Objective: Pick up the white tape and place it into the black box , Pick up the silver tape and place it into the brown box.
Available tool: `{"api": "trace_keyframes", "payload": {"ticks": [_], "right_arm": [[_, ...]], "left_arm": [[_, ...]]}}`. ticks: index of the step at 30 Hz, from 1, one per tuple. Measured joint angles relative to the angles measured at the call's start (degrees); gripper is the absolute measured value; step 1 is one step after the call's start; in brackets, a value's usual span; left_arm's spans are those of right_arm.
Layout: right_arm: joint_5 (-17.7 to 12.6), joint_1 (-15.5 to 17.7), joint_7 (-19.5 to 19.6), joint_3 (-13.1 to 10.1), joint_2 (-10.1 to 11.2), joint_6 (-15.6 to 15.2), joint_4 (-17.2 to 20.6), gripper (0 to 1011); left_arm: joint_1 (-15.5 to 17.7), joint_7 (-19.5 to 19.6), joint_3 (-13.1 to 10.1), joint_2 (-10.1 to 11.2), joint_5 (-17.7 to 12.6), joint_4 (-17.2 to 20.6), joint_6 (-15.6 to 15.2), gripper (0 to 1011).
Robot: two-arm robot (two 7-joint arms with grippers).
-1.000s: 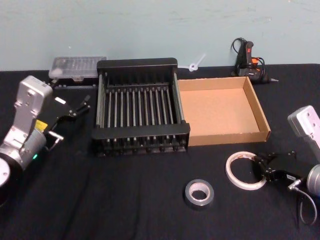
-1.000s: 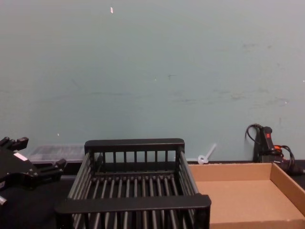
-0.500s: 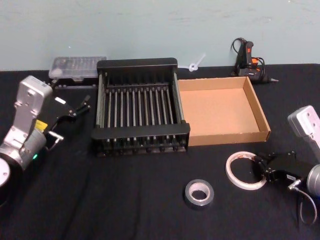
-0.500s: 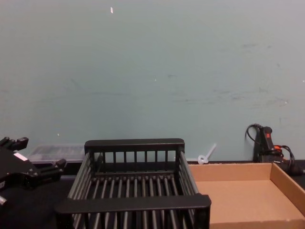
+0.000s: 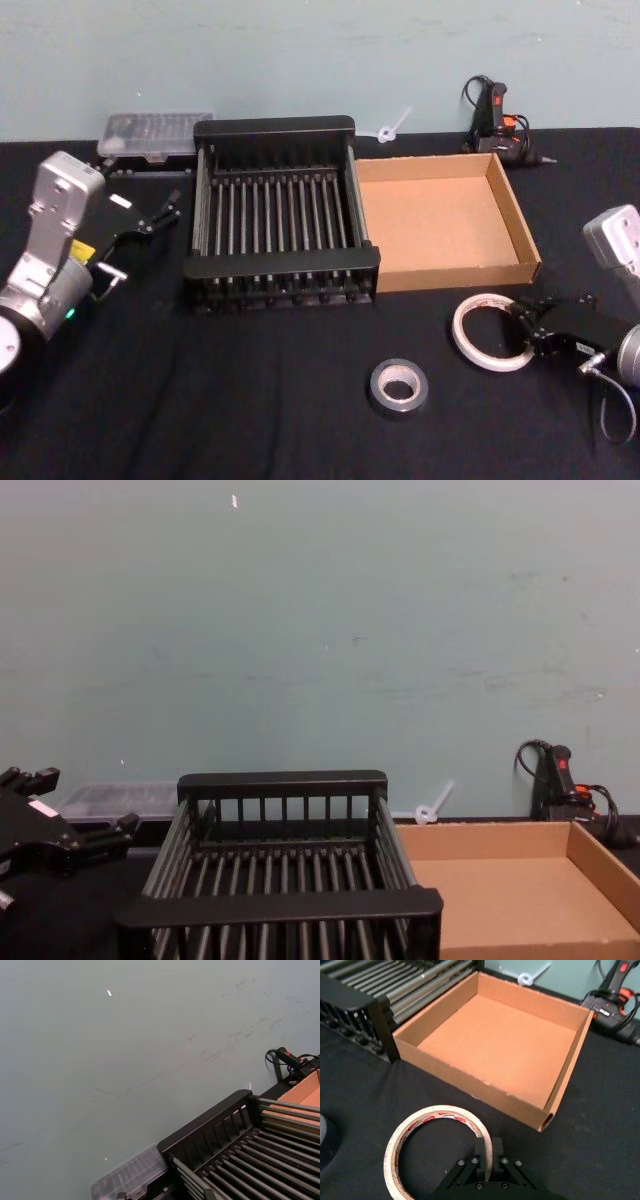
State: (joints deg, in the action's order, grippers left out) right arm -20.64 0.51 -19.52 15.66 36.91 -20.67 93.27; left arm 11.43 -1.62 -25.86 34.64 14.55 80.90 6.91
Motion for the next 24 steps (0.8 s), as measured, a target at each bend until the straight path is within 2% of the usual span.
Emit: {"api": "trace_keyframes", "payload": {"ticks": [12,24], "right_arm": [[-0.30,0.46,-0.29,-3.06,-1.28,1.61,2.53,92],[0.39,-3.61,-0.02,-3.55,-3.55,3.56,2.00,92]], "left_arm": [[0.00,0.00,0.00,0.00,0.00,0.00,0.00,1002],[0.00,0.00,0.00,0.00,0.00,0.00,0.00,1001]]}}
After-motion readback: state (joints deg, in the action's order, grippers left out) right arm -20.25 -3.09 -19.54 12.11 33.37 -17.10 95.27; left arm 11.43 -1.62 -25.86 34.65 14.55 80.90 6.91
